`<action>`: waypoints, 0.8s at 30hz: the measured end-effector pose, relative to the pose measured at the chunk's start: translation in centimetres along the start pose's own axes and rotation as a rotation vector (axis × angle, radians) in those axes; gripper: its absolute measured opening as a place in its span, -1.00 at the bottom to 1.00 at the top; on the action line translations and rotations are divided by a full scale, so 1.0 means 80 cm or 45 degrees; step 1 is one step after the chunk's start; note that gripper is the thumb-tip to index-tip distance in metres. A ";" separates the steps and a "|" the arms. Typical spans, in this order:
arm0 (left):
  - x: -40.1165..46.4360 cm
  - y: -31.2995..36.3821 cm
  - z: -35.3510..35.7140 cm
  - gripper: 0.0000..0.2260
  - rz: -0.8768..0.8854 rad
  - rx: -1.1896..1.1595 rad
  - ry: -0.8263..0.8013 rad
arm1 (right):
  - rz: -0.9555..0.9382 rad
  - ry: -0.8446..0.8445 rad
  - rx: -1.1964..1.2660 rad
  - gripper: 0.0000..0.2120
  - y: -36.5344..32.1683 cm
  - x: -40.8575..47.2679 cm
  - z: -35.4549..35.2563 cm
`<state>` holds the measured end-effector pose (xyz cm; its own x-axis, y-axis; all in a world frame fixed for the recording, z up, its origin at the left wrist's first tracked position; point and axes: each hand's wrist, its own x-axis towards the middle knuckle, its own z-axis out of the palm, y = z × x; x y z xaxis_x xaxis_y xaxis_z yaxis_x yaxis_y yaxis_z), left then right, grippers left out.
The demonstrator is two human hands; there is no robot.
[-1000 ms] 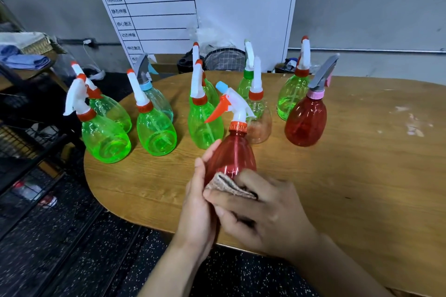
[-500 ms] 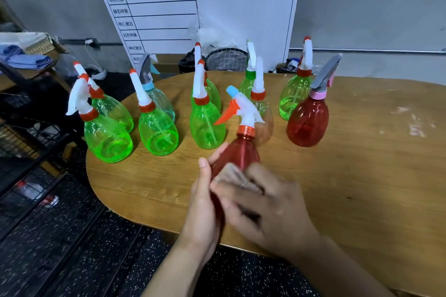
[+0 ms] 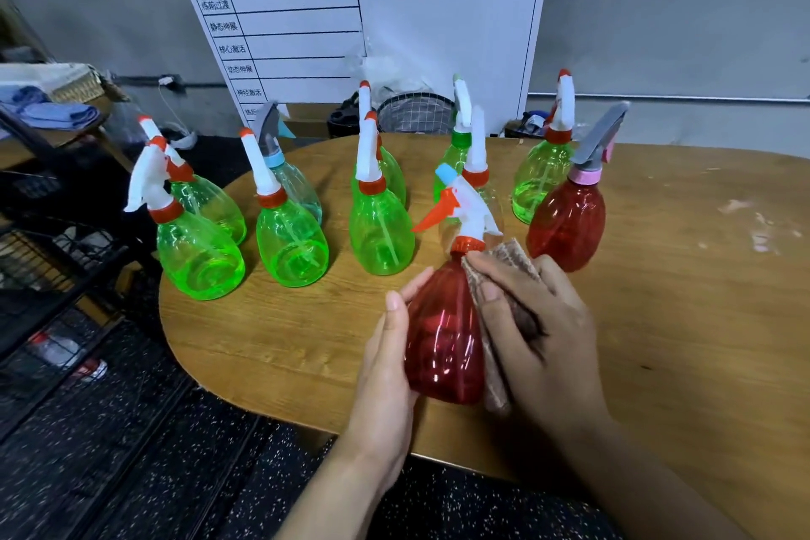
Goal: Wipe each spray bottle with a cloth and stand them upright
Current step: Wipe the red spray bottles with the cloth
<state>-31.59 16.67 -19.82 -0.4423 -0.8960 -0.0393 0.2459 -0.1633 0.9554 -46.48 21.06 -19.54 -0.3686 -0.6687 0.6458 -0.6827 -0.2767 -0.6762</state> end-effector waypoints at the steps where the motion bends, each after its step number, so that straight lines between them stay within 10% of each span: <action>1: 0.001 0.002 -0.001 -0.46 -0.008 -0.016 0.020 | -0.027 -0.022 0.004 -0.69 -0.005 -0.002 0.002; 10: 0.002 0.009 -0.009 -0.42 -0.001 -0.207 0.112 | -0.591 -0.215 -0.154 -0.77 -0.022 -0.024 0.017; 18: -0.003 0.000 -0.001 -0.19 0.032 -0.108 -0.065 | 0.023 0.012 0.153 -0.71 0.004 0.000 0.002; 24: -0.003 0.000 0.002 -0.39 0.040 -0.161 -0.047 | 0.157 0.008 0.295 -0.73 0.011 0.008 0.000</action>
<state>-31.62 16.94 -19.78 -0.4637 -0.8860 0.0029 0.3658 -0.1885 0.9114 -47.27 20.38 -19.73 -0.4444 -0.7030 0.5553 -0.4699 -0.3448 -0.8126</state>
